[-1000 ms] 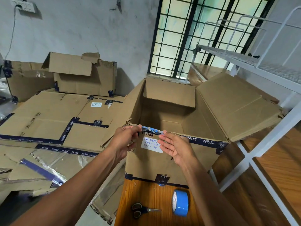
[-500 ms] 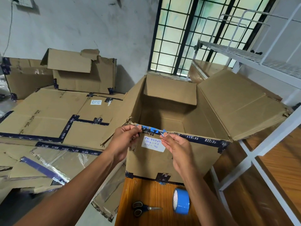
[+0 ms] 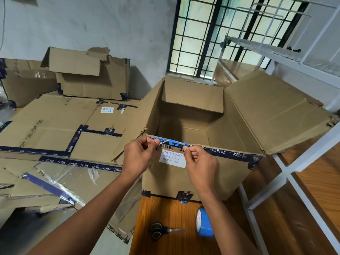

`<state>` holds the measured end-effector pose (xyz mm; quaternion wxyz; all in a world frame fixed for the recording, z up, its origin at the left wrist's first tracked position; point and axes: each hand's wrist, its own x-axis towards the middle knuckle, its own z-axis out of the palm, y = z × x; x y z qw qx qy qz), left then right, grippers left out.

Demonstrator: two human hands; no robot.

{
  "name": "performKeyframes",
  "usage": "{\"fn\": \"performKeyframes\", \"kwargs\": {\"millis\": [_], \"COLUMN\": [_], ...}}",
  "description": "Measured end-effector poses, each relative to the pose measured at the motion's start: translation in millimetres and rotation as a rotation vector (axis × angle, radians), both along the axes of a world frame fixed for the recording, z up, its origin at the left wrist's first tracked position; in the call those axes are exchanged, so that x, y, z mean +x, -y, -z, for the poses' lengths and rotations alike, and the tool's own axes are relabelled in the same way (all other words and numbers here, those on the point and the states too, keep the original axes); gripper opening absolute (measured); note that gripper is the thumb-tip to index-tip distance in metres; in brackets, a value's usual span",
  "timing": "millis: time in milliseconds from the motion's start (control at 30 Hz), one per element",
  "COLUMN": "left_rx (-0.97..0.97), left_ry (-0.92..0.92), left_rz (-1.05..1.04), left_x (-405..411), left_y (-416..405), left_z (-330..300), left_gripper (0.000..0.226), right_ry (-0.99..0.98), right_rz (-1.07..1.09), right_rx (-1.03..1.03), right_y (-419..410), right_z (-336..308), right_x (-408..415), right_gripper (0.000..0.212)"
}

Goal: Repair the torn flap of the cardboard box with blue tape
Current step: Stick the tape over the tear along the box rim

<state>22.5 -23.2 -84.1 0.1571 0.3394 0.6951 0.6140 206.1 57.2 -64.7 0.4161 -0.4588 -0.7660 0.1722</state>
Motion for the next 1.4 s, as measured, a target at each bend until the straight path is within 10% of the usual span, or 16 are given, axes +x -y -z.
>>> {"fn": "performKeyframes", "kwargs": {"millis": [433, 867, 1100, 1400], "left_rx": [-0.123, -0.336, -0.026, -0.084], "left_ry": [-0.661, -0.723, -1.066, -0.935], "left_rz": [-0.162, -0.172, -0.030, 0.203], "left_x": [2, -11, 4, -19], "left_y": [-4, 9, -5, -40], "left_z": [-7, -18, -35, -38], "left_gripper": [0.029, 0.030, 0.025, 0.020], "right_ry": [0.174, 0.364, 0.338, 0.347], "right_rz": [0.035, 0.125, -0.098, -0.207], "right_rx": [0.200, 0.072, 0.430, 0.324], "right_y": [-11, -18, -10, -44], "right_z": [1, -2, -36, -26], "right_x": [-10, 7, -4, -16], "right_gripper": [0.023, 0.029, 0.026, 0.014]}}
